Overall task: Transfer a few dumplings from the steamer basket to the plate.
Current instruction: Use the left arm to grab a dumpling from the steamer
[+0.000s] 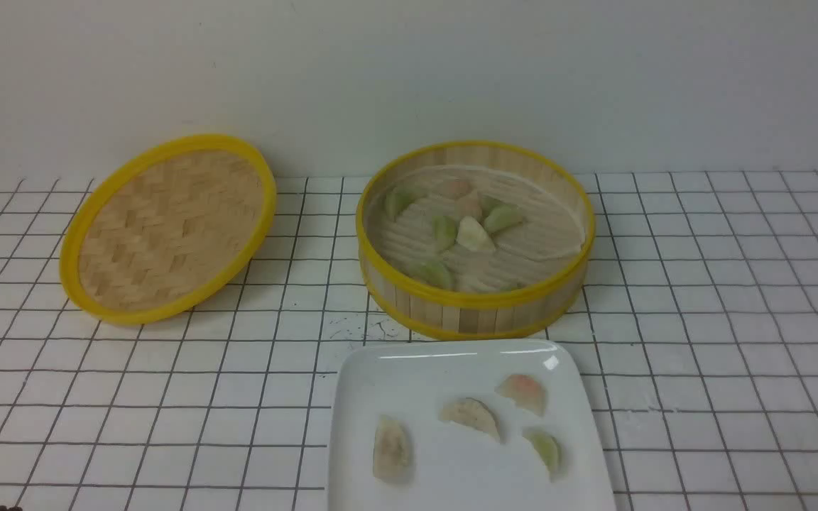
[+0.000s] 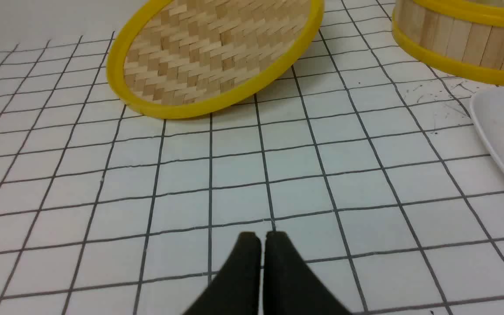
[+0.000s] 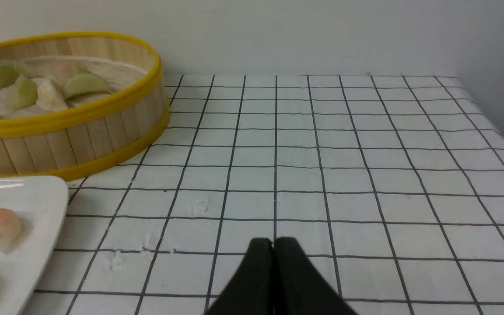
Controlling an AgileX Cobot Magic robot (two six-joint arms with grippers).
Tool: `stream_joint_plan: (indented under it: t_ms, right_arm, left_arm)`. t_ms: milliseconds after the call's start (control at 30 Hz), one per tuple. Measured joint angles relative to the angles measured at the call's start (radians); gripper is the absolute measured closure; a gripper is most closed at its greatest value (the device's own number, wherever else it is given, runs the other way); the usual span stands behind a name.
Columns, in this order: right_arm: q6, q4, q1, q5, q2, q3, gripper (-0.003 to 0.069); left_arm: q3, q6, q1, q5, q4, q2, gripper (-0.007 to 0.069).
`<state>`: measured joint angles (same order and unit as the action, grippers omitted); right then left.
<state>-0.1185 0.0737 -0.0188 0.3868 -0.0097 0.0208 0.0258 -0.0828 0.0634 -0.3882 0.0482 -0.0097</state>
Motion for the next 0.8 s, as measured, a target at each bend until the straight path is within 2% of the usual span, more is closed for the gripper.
stream_joint_plan:
  t_ms: [800]
  right_arm:
    - [0.0, 0.0, 0.0, 0.0, 0.0, 0.0, 0.0673]
  left_arm:
    - [0.0, 0.0, 0.0, 0.0, -0.048, 0.0, 0.0631]
